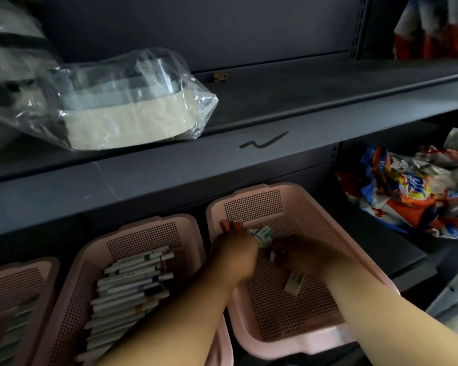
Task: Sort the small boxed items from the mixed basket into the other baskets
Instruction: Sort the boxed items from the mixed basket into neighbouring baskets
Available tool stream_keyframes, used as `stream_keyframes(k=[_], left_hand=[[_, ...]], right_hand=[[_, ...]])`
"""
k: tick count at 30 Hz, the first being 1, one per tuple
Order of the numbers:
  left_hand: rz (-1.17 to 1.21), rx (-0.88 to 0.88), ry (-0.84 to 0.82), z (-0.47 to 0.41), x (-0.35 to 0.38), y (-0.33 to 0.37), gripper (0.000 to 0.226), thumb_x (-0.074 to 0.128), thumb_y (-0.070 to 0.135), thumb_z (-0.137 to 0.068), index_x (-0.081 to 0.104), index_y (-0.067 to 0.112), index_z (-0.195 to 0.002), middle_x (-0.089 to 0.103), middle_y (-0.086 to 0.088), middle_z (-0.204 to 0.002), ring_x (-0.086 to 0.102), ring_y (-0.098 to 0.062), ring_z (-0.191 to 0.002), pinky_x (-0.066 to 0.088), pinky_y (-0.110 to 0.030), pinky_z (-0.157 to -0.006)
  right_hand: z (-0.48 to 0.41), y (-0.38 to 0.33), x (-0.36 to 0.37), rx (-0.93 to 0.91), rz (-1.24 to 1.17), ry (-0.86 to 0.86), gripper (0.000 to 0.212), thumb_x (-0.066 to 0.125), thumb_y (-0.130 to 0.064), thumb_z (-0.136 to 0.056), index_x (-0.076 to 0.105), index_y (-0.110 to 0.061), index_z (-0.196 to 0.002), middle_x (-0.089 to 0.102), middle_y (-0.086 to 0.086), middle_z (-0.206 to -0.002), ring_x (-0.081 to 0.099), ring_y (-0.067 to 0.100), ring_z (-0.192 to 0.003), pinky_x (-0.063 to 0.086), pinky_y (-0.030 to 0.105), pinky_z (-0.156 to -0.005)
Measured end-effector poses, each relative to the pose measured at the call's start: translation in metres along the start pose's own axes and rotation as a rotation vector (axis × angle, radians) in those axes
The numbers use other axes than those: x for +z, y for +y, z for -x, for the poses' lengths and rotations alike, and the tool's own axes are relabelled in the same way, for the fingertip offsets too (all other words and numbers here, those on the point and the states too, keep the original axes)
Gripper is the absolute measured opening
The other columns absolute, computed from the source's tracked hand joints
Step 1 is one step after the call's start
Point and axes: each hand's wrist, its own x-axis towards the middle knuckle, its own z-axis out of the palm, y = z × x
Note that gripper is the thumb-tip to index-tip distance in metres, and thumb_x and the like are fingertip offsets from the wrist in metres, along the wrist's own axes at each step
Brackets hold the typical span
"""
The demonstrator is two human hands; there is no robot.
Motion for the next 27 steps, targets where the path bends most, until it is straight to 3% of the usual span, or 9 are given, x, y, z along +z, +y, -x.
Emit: stream_keyframes(k=[3, 6, 9, 14, 17, 20, 24, 27], left_hand=[[0.192, -0.002, 0.018, 0.002, -0.009, -0.002, 0.030, 0.076, 0.013, -0.085, 0.067, 0.014, -0.114, 0.066, -0.006, -0.117, 0.067, -0.025, -0.094, 0.059, -0.036, -0.080], [0.361, -0.023, 0.064, 0.006, -0.014, -0.005, 0.030, 0.074, 0.005, -0.083, 0.052, 0.025, -0.087, 0.062, 0.001, -0.105, 0.058, -0.014, -0.084, 0.049, -0.030, -0.065], [0.496, -0.061, 0.147, 0.009, -0.016, -0.008, 0.026, 0.060, 0.002, -0.089, 0.051, 0.027, -0.086, 0.052, 0.011, -0.094, 0.054, -0.009, -0.082, 0.046, -0.028, -0.062], [0.601, -0.084, 0.208, 0.008, -0.016, -0.010, 0.033, 0.064, 0.002, -0.087, 0.048, 0.030, -0.080, 0.056, 0.012, -0.091, 0.057, -0.006, -0.081, 0.055, -0.033, -0.062], [0.712, -0.106, 0.227, 0.011, -0.023, -0.013, 0.027, 0.071, 0.008, -0.088, 0.053, 0.026, -0.081, 0.061, 0.009, -0.090, 0.061, -0.006, -0.082, 0.059, -0.033, -0.065], [0.834, -0.111, 0.272, 0.017, -0.037, -0.020, 0.023, 0.075, 0.017, -0.090, 0.058, 0.029, -0.082, 0.065, 0.010, -0.088, 0.062, -0.001, -0.080, 0.048, -0.018, -0.059], [0.979, -0.102, 0.297, 0.036, -0.057, -0.036, 0.020, 0.079, 0.018, -0.090, 0.072, 0.030, -0.105, 0.071, 0.015, -0.104, 0.065, 0.002, -0.094, 0.057, -0.024, -0.083], [1.050, -0.118, 0.351, 0.059, -0.071, -0.057, 0.025, 0.079, 0.021, -0.092, 0.075, 0.029, -0.115, 0.073, 0.016, -0.108, 0.064, 0.006, -0.097, 0.052, -0.018, -0.085]], right_hand=[[0.000, 0.001, 0.000, -0.012, 0.008, -0.009, 0.015, 0.053, -0.039, -0.099, 0.060, -0.043, -0.113, 0.060, -0.015, -0.104, 0.060, 0.005, -0.092, 0.050, 0.031, -0.085], [0.000, 0.001, 0.000, -0.013, 0.006, -0.013, 0.009, 0.054, -0.038, -0.099, 0.060, -0.043, -0.103, 0.059, -0.016, -0.102, 0.059, 0.005, -0.093, 0.048, 0.031, -0.085], [0.002, 0.000, -0.001, -0.018, 0.016, -0.014, 0.008, 0.054, -0.039, -0.099, 0.057, -0.046, -0.099, 0.057, -0.017, -0.101, 0.057, 0.004, -0.093, 0.046, 0.030, -0.084], [0.009, -0.004, -0.008, 0.003, -0.003, 0.034, 0.013, 0.060, -0.040, -0.094, 0.056, -0.050, -0.102, 0.059, -0.018, -0.104, 0.058, 0.004, -0.094, 0.050, 0.035, -0.092], [0.015, -0.012, -0.016, -0.010, 0.021, 0.178, 0.018, 0.061, -0.037, -0.096, 0.055, -0.044, -0.111, 0.050, -0.023, -0.108, 0.053, 0.002, -0.096, 0.043, 0.027, -0.093], [0.031, -0.029, -0.035, -0.026, -0.076, 0.262, 0.009, 0.055, -0.032, -0.101, 0.050, -0.037, -0.094, 0.051, -0.015, -0.093, 0.051, 0.000, -0.078, 0.039, 0.017, -0.073], [0.054, -0.054, -0.058, -0.162, -0.301, 0.308, 0.009, 0.058, -0.038, -0.097, 0.062, -0.032, -0.092, 0.070, 0.000, -0.083, 0.068, 0.010, -0.063, 0.053, 0.025, -0.054], [0.066, -0.083, -0.064, -0.230, -0.394, 0.351, 0.009, 0.059, -0.033, -0.096, 0.065, -0.031, -0.089, 0.071, -0.002, -0.083, 0.069, 0.005, -0.065, 0.051, 0.019, -0.054]])
